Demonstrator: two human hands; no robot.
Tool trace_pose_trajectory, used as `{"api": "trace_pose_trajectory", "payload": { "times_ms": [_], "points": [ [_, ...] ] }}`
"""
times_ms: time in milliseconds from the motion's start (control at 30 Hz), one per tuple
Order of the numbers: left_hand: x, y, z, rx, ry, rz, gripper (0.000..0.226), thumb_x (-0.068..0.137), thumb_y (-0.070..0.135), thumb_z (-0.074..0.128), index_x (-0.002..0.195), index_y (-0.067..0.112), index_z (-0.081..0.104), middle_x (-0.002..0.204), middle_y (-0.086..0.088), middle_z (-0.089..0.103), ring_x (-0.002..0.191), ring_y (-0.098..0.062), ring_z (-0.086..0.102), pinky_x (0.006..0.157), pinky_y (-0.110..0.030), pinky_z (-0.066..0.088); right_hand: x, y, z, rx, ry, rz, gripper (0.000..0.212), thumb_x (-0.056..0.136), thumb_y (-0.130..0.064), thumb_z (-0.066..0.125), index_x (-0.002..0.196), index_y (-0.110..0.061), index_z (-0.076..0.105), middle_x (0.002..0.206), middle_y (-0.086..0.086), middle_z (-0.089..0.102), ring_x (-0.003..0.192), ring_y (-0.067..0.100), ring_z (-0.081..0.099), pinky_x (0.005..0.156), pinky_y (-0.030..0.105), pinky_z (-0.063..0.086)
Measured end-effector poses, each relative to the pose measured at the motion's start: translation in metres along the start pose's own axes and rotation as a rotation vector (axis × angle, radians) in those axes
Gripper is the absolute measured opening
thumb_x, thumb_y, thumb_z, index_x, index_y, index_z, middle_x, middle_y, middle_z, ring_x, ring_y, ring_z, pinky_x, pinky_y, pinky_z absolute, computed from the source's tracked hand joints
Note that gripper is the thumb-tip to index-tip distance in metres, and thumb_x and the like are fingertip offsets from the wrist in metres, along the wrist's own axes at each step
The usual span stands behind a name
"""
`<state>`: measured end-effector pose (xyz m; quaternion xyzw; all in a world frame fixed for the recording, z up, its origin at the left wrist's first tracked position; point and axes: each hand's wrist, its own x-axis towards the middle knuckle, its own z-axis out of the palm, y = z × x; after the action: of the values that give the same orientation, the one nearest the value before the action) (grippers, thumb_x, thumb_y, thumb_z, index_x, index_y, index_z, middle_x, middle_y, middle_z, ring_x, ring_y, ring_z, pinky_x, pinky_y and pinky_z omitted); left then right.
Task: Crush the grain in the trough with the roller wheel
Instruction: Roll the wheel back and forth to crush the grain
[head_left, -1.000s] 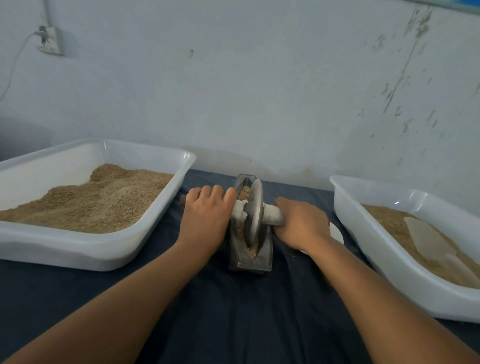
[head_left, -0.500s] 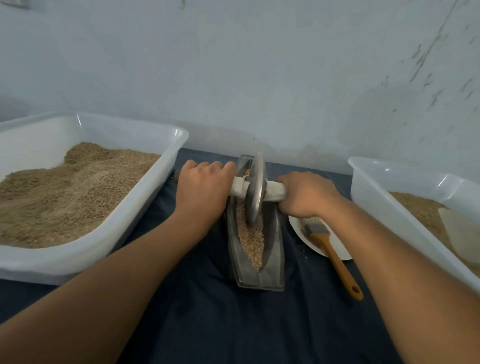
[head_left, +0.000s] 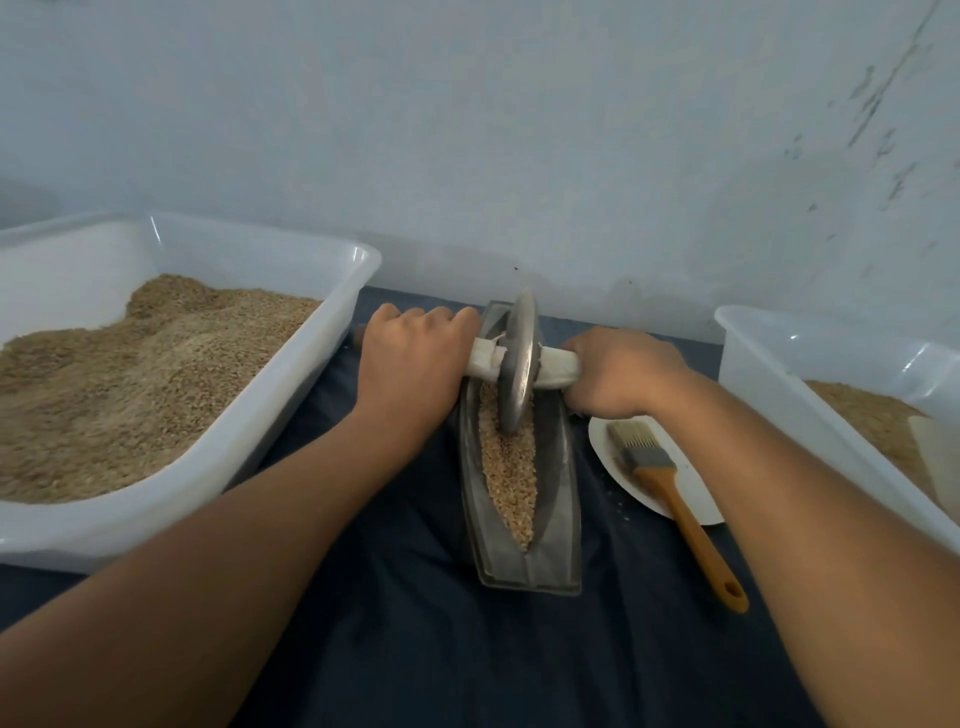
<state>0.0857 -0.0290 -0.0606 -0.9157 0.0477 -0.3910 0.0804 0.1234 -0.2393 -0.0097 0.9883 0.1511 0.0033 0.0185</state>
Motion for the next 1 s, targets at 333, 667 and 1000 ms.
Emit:
{"api": "trace_pose_trajectory", "payload": {
  "times_ms": [333, 667, 1000],
  "points": [
    [-0.027, 0.006, -0.026, -0.024, -0.006, -0.012, 0.019, 0.083, 0.013, 0.062, 0.09, 0.02, 0.046, 0.076, 0.001, 0.052, 0.067, -0.023, 0.051, 0.067, -0.036, 0.035, -0.034, -0.007, 0.022, -0.082, 0.322, 0.028, 0.012, 0.076, -0.034, 0.06, 0.087, -0.033, 0.055, 0.071, -0.01, 0.057, 0.062, 0.014, 0.051, 0.05, 0.027, 0.029],
    [-0.057, 0.012, -0.051, -0.052, 0.07, -0.019, 0.015, 0.084, 0.006, 0.052, 0.094, 0.016, 0.048, 0.082, -0.003, 0.05, 0.075, -0.026, 0.048, 0.076, -0.04, 0.04, -0.078, -0.018, 0.036, -0.058, 0.508, 0.043, 0.023, 0.079, -0.034, 0.063, 0.086, -0.03, 0.041, 0.065, -0.011, 0.046, 0.054, 0.016, 0.041, 0.048, 0.027, 0.027],
    [-0.071, 0.008, -0.055, -0.088, 0.022, -0.021, 0.024, 0.077, 0.012, 0.06, 0.095, 0.018, 0.044, 0.086, -0.002, 0.049, 0.077, -0.025, 0.046, 0.076, -0.039, 0.038, -0.09, -0.026, 0.032, -0.167, 0.629, -0.04, 0.036, 0.076, -0.026, 0.07, 0.085, -0.026, 0.036, 0.072, -0.007, 0.051, 0.06, 0.021, 0.037, 0.054, 0.032, 0.02]
  ]
}}
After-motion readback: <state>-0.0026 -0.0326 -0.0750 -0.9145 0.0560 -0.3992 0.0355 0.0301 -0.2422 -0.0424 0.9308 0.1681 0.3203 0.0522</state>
